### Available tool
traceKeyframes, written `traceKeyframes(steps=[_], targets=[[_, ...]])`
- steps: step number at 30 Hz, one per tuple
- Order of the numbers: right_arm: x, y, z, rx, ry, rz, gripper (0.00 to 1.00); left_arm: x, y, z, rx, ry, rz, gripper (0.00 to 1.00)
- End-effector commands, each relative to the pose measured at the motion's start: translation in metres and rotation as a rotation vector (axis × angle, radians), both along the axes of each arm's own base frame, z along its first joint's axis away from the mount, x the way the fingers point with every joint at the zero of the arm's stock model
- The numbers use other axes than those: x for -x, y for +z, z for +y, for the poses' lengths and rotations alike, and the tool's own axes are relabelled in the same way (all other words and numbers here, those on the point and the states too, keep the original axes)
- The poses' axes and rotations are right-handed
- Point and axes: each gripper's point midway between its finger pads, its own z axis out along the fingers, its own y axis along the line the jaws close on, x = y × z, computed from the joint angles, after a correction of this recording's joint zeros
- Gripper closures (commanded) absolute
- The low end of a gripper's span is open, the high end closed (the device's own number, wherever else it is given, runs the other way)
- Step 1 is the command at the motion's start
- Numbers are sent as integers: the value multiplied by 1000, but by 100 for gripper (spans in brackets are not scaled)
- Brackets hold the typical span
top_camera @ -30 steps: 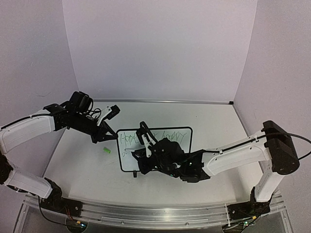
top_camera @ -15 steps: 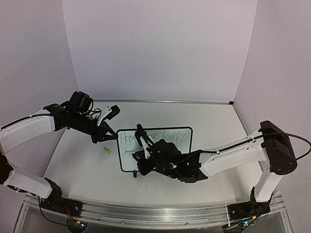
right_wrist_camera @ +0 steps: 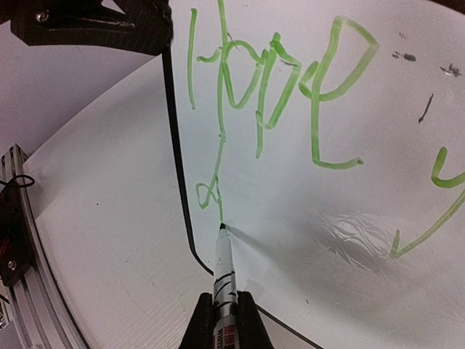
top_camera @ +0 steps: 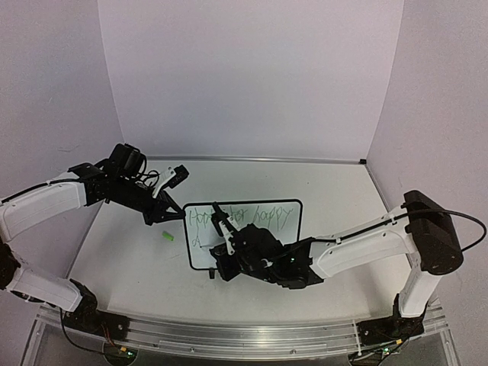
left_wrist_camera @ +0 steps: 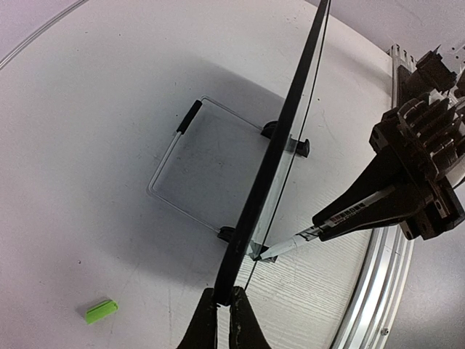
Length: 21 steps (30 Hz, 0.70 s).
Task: Write a sentence on the whiteboard
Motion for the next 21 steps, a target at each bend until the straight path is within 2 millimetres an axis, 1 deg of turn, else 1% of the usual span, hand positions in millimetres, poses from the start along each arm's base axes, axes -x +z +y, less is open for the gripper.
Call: traceKeyframes(steps=[1,6,9,21], targets=[[-8,13,-6,-16,-50,-22,100,1,-1,0,-20,-5,-11,100],[-6,31,-14,-71,-49,-47,100,1,-1,0,-20,-4,-10,100],[-2,41,-12,-120,-22,-49,100,1,-1,0,-22,-4,-10,100],[-13,38,-13,-101,-84,-68,100,1,-2,0,-22,-5,-6,100]])
